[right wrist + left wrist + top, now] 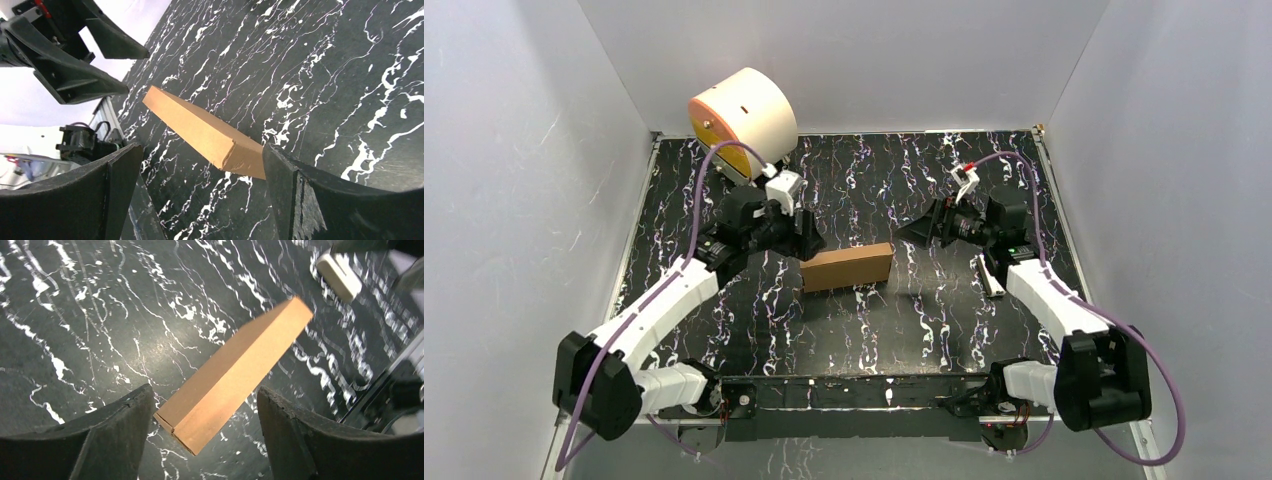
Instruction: Fold the paper box
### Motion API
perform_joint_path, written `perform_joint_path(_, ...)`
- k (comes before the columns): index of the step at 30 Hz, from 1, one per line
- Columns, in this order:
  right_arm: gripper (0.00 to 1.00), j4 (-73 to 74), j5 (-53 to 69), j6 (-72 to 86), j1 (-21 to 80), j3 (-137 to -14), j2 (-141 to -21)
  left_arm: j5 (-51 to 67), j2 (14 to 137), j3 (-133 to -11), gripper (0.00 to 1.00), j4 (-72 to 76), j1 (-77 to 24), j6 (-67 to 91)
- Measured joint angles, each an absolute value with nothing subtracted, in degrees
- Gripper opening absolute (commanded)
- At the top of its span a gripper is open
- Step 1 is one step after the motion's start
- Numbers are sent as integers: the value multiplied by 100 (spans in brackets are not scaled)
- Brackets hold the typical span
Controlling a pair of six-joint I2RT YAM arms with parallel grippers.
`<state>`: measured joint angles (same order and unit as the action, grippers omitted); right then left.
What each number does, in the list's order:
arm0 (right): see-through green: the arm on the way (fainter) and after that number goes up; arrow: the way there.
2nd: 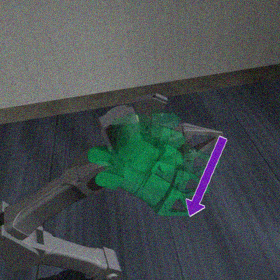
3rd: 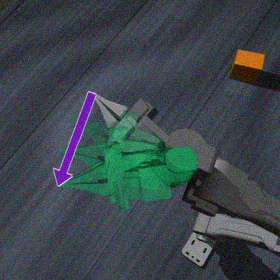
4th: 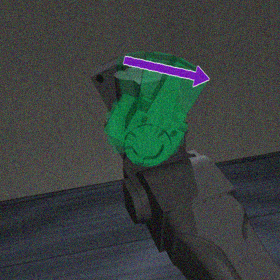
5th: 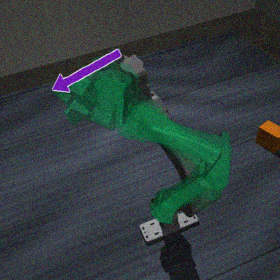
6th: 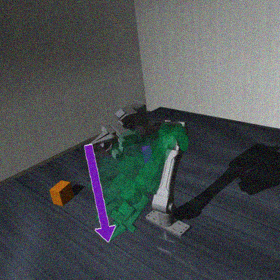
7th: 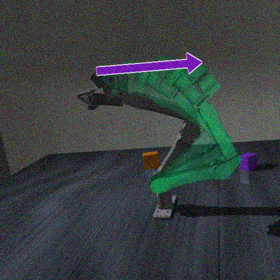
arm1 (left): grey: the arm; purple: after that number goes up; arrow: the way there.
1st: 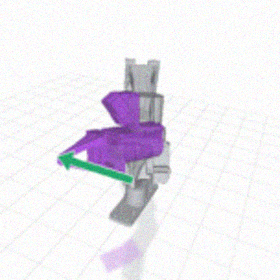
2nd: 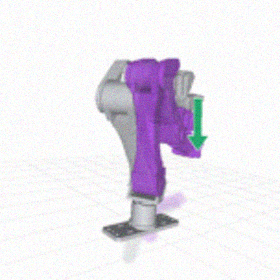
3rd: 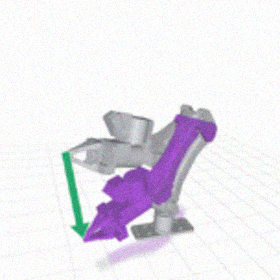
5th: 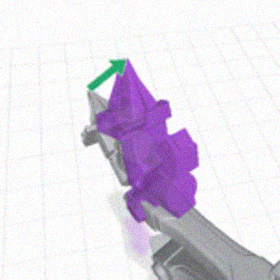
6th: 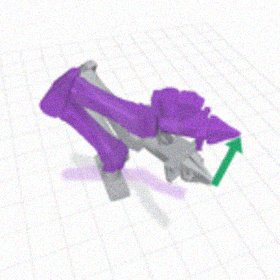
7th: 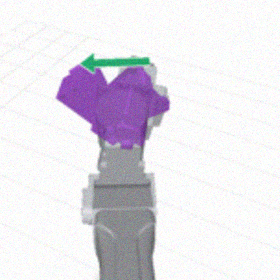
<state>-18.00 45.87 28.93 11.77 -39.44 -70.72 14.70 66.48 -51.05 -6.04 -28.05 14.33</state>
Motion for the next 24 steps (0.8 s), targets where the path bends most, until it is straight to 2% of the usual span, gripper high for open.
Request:
perform_joint_path(7, 98, -1243, 4379, 2410, 1173, -3944, -6377, 1846, 7343, -5710, 77, -1114, -3273, 69)
perform_joint_path(17, 99, -755, 4335, 2025, 1168, -3846, -5778, 1739, 8311, -6324, 77, -1566, -3968, -1214)
perform_joint_path(21, 99, -523, 4316, 1841, 1168, -3846, -5596, 1632, 8600, -6425, 72, -1708, -4156, -1525)
perform_joint_path(24, 99, -364, 4309, 1715, 1168, -3846, -5470, 1389, 8792, -6477, 63, -1765, -4263, -1732)
